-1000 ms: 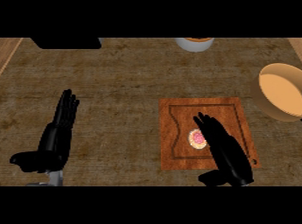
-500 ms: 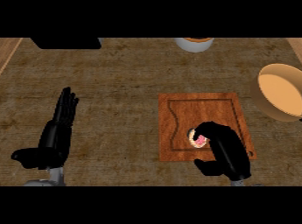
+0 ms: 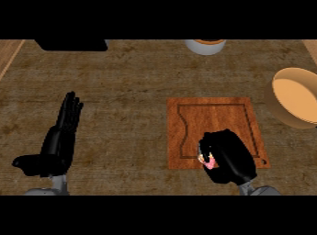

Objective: Pick the cupcake from the cutting board and place it in the pot

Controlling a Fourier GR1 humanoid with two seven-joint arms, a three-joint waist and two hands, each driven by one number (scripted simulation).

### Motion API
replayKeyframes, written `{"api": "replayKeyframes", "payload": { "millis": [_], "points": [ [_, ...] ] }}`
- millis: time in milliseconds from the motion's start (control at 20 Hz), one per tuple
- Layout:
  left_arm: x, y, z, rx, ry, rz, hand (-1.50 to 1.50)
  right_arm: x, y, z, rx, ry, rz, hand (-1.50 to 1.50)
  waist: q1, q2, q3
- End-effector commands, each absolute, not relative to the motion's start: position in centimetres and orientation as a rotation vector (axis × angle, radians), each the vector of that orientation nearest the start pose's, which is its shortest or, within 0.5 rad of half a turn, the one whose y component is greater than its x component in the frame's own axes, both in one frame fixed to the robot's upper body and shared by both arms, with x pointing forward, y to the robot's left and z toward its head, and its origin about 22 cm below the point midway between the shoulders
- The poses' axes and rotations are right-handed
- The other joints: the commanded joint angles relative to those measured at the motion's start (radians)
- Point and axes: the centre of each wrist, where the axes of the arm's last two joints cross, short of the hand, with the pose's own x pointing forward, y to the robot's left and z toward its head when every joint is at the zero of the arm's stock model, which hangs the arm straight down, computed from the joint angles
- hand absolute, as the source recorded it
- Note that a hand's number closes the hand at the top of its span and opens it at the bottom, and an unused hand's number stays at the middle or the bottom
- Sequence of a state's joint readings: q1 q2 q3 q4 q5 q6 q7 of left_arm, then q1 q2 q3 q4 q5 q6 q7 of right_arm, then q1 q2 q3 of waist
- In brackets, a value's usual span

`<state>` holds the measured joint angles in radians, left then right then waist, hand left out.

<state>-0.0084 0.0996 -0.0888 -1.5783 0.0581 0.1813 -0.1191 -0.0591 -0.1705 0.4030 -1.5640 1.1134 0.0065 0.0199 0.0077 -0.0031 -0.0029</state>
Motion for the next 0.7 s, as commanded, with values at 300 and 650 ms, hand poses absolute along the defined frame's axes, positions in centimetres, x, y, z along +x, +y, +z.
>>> {"api": "replayKeyframes", "payload": {
  "millis": [300,650],
  "points": [
    [23.8,22.0,-0.5,0.114,-1.688,0.028,0.00,22.8,-14.2,9.8,-0.749,-1.632,1.359,1.50,-0.012,0.000,0.002],
    [23.0,22.0,0.0,0.117,-1.695,0.050,0.00,17.9,-16.1,14.7,-0.903,-1.847,1.150,1.50,-0.018,-0.003,0.003]
  ]
}}
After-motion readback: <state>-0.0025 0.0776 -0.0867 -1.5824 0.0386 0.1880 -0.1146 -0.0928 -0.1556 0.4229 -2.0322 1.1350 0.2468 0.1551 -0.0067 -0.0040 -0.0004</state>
